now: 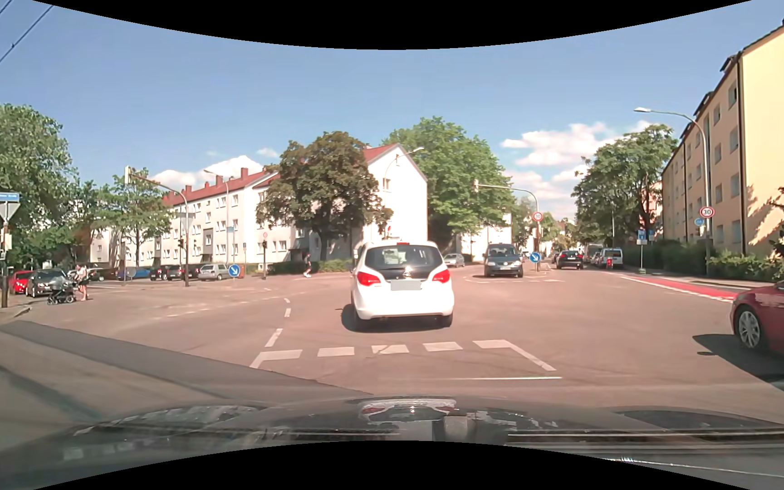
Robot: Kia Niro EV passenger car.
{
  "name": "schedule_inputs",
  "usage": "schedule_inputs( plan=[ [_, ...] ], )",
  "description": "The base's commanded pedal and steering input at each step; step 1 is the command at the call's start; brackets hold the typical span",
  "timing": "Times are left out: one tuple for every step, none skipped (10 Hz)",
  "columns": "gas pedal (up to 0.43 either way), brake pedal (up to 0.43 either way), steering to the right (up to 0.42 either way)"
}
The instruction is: Follow the waypoints while adhering to traffic rules and regulations
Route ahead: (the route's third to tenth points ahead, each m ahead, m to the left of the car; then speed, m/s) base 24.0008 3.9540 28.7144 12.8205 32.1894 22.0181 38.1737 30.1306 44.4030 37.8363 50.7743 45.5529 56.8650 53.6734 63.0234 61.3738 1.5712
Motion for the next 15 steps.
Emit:
schedule_inputs(
  plan=[
    [0.0,0.073,-0.101],
    [0.0,0.018,-0.101],
    [0.0,0.006,-0.099],
    [0.0,0.006,-0.096],
    [0.0,0.0,-0.089],
    [0.0,0.0,-0.076],
    [0.0,0.006,-0.058],
    [0.0,0.012,-0.047],
    [0.0,0.012,-0.036],
    [0.0,0.018,-0.02],
    [0.0,0.018,-0.016],
    [0.0,0.018,-0.017],
    [0.0,0.049,-0.014],
    [0.0,0.055,-0.013],
    [0.0,0.055,-0.012]
  ],
)
